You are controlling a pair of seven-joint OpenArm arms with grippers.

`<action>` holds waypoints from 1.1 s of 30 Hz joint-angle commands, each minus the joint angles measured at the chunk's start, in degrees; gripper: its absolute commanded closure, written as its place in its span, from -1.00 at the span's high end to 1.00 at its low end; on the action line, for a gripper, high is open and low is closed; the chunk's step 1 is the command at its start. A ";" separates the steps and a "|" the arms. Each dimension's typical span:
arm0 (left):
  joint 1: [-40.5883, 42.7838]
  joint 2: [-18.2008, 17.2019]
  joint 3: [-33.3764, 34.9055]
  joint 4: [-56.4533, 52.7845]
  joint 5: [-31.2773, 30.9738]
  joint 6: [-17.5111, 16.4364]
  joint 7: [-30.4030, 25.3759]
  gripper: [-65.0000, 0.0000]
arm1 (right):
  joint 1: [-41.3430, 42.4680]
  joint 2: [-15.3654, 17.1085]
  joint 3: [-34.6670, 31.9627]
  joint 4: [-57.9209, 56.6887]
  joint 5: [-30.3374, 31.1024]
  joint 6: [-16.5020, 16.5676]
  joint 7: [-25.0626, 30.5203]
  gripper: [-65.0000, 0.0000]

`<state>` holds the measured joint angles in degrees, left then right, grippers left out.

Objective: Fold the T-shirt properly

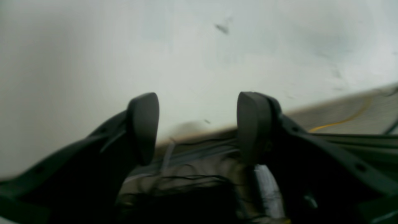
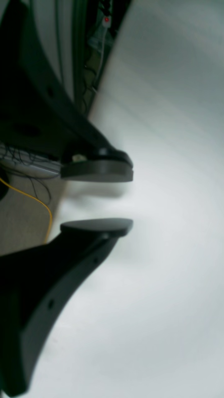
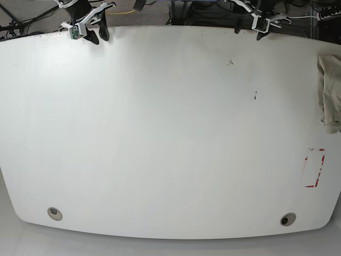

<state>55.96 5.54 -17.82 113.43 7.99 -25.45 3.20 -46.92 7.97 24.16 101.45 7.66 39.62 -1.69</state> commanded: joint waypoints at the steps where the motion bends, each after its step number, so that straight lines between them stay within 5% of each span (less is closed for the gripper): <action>1: 2.36 -1.98 -0.15 -0.06 -3.46 0.35 -1.31 0.09 | -3.15 -1.51 0.41 1.10 0.73 0.38 1.47 -0.44; 14: 0.08 -7.34 -0.07 -23.45 -6.19 0.35 -1.66 0.09 | -9.13 -6.25 0.06 -7.95 0.56 0.38 1.56 -0.44; 33: -19.79 -9.36 0.20 -56.86 -5.57 0.44 -1.66 0.09 | 6.70 -1.33 -0.03 -41.98 0.21 0.38 1.56 -0.44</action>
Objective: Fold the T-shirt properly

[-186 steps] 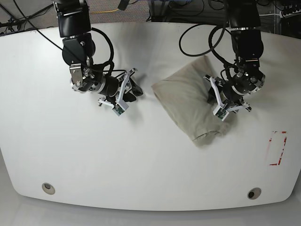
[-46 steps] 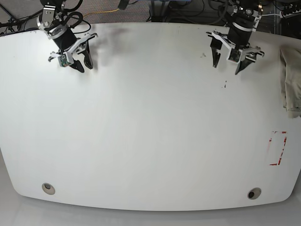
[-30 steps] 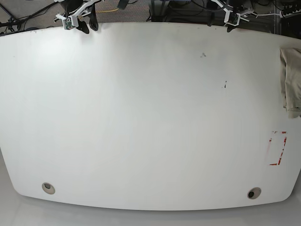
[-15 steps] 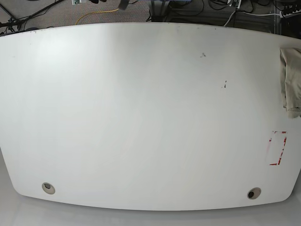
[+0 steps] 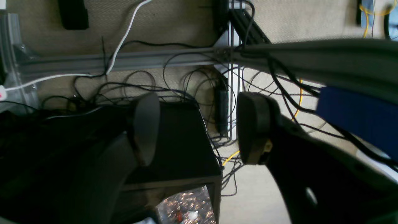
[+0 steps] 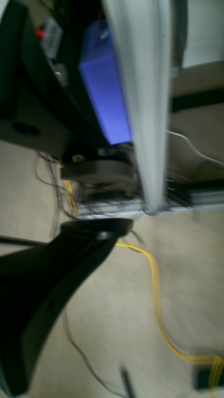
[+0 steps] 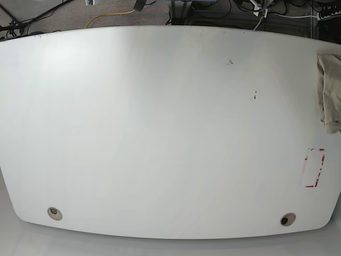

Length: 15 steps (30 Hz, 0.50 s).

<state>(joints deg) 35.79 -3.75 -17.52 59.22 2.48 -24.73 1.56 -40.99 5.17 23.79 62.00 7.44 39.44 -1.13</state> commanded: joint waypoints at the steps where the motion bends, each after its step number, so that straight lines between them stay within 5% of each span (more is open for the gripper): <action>1: -1.11 -0.25 -0.11 -5.55 0.02 -0.28 -0.02 0.09 | 2.27 1.56 0.34 -5.25 0.43 0.56 0.99 -0.44; 7: -7.18 -0.87 -0.11 -15.92 3.45 -0.28 -0.38 0.09 | 7.19 3.40 0.16 -12.72 0.07 0.56 0.99 -0.44; 10: -10.08 -0.87 -0.11 -21.29 5.12 0.25 -2.66 0.09 | 9.74 4.02 -1.59 -16.24 -4.85 0.52 0.99 -0.44; 15: -16.85 -0.87 -0.11 -34.39 9.26 8.78 -7.58 0.09 | 14.22 3.84 -2.82 -20.72 -11.97 -7.05 0.99 -0.44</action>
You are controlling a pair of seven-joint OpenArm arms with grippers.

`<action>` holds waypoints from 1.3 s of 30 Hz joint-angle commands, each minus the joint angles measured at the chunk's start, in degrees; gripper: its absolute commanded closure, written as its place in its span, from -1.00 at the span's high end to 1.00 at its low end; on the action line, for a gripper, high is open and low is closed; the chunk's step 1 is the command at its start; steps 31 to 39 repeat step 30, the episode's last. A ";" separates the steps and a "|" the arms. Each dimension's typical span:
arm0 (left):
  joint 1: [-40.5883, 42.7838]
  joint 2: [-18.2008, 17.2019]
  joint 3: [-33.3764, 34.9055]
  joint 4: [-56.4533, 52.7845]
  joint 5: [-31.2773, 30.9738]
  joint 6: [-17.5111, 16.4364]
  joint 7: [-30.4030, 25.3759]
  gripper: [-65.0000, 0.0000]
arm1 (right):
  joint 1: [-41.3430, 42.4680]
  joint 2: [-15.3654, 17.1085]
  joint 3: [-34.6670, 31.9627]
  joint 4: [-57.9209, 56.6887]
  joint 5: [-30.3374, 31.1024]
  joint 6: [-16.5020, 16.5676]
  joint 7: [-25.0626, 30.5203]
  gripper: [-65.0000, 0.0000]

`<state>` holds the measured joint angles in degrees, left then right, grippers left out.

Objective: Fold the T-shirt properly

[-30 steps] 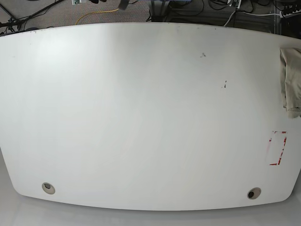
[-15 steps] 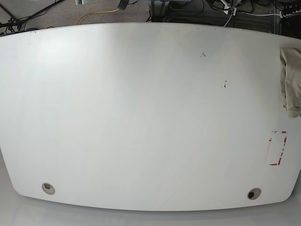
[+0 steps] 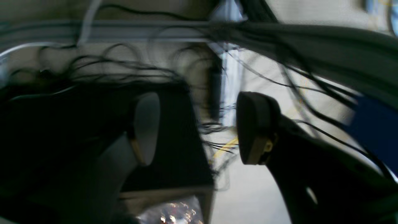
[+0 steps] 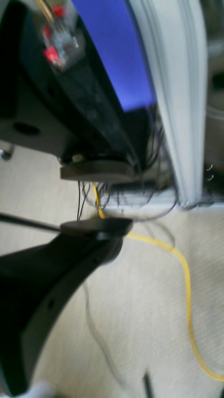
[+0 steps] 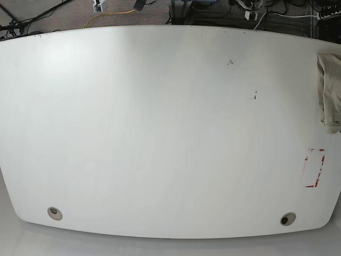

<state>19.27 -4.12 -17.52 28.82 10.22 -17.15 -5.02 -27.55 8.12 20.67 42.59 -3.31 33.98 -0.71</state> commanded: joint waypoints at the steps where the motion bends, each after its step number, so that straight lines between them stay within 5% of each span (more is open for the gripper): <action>1: -1.55 -0.50 -0.11 -6.27 2.22 1.81 -1.88 0.09 | 1.75 0.89 0.30 -2.54 -2.01 -2.64 0.58 -0.44; 6: -7.00 -0.67 -0.11 -16.47 4.60 3.21 -3.03 0.09 | 7.90 1.15 0.30 -11.78 -4.82 -5.98 0.58 -0.44; 13: -12.54 -0.58 -0.11 -22.88 6.35 9.81 -2.68 0.09 | 13.88 1.68 0.21 -19.07 -7.99 -6.68 0.58 -0.44; 39: -15.71 -0.32 -0.11 -26.49 6.70 9.98 -2.76 0.10 | 15.46 0.54 0.13 -19.07 -9.83 -6.77 0.58 -0.43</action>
